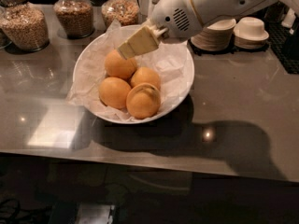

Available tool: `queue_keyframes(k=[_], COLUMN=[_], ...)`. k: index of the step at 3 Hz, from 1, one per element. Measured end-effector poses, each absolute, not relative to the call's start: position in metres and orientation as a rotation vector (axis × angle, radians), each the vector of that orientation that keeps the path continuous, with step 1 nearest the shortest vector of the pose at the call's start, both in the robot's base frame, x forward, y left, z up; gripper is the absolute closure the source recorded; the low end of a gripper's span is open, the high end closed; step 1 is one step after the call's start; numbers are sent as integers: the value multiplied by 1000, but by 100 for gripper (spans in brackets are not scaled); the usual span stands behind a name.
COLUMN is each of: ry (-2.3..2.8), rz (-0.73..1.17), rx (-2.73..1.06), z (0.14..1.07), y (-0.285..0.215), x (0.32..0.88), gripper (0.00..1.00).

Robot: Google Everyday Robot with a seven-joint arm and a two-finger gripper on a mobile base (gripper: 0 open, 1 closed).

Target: Pick orange from white bowl

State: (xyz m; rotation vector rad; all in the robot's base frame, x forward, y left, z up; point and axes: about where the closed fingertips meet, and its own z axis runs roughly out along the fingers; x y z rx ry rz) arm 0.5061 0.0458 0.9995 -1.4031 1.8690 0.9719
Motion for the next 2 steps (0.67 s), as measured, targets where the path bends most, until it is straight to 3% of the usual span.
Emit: queue_keyframes(k=[1, 2], ry=[1897, 2036], rz=[924, 834], rx=[-1382, -1236], z=[995, 960], y=[48, 37], x=[504, 507], gripper=[58, 27])
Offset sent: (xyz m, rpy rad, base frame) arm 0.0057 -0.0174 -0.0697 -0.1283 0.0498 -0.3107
